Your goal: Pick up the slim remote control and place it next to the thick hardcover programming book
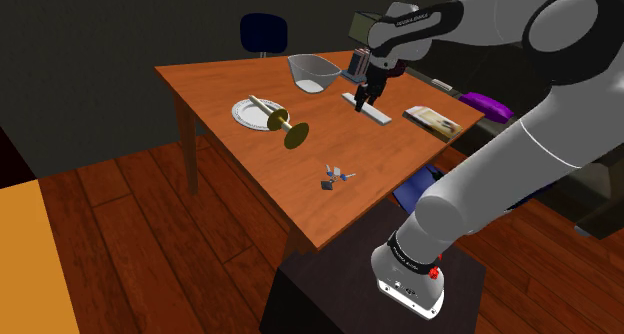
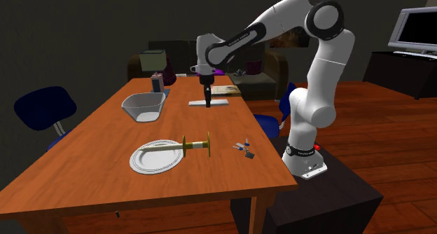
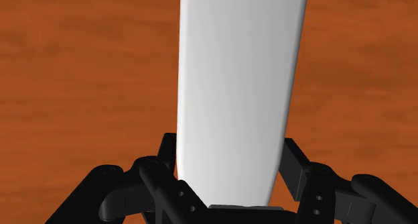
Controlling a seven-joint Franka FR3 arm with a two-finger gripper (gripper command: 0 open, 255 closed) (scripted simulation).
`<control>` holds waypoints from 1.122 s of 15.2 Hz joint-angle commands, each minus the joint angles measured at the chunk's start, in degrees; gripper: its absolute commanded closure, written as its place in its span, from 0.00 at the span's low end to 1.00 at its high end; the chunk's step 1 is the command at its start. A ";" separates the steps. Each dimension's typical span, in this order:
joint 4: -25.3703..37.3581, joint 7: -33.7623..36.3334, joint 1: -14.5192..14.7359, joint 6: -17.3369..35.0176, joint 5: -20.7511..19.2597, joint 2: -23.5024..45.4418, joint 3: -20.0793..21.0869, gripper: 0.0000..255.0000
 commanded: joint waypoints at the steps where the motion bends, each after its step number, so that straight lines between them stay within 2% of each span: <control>1: 3.18 -3.39 -0.74 -0.37 0.96 2.81 -1.83 1.00; 6: 12.38 -11.72 -2.99 -1.54 5.23 11.52 -5.54 1.00; 10: 21.06 -18.26 -5.91 -3.50 9.68 19.32 -7.39 1.00; 17: 40.04 -27.59 -14.21 -9.68 17.55 34.29 -7.84 1.00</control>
